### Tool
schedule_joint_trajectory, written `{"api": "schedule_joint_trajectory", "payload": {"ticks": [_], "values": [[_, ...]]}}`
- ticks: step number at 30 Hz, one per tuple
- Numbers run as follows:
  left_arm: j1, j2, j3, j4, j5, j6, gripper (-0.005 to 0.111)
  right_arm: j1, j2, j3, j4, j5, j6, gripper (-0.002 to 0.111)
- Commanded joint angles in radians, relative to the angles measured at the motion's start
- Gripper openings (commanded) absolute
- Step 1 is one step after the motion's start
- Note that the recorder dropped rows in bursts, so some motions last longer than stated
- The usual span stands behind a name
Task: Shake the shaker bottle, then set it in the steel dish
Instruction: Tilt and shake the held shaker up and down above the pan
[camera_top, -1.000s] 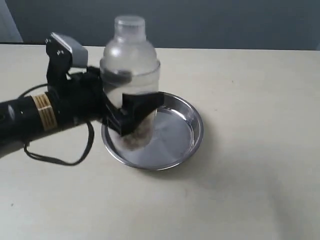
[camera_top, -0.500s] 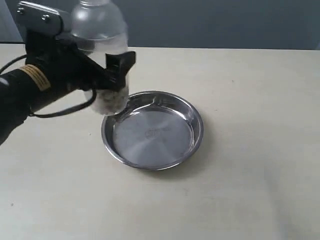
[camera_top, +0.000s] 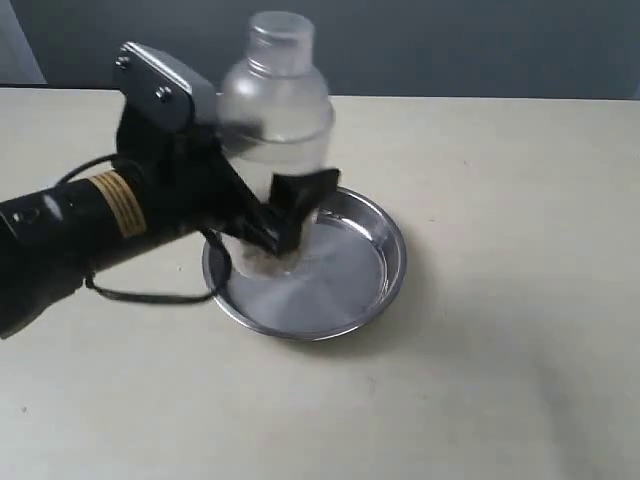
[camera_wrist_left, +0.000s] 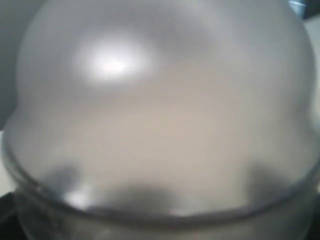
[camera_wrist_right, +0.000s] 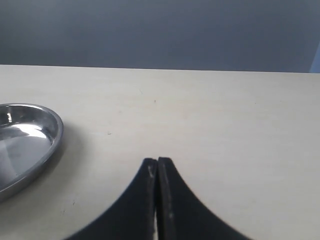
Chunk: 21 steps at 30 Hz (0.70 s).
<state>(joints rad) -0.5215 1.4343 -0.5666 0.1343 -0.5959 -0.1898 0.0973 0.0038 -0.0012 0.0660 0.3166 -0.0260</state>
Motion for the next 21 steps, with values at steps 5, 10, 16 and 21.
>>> {"api": "schedule_joint_trajectory", "payload": {"ticks": [5, 10, 16, 21], "values": [[0.007, 0.019, -0.011, -0.108, -0.016, 0.050, 0.000, 0.004, -0.004, 0.001, -0.001, -0.012, 0.000, -0.001], [-0.002, 0.026, -0.011, 0.070, -0.040, 0.040, 0.000, 0.004, -0.004, 0.001, -0.001, -0.012, 0.000, -0.001], [0.009, 0.068, -0.013, -0.261, -0.026, 0.058, 0.000, 0.004, -0.004, 0.001, -0.001, -0.012, 0.000, -0.001], [0.001, 0.098, -0.013, -0.511, -0.043, 0.066, 0.000, 0.004, -0.004, 0.001, -0.001, -0.012, 0.000, -0.001]]}}
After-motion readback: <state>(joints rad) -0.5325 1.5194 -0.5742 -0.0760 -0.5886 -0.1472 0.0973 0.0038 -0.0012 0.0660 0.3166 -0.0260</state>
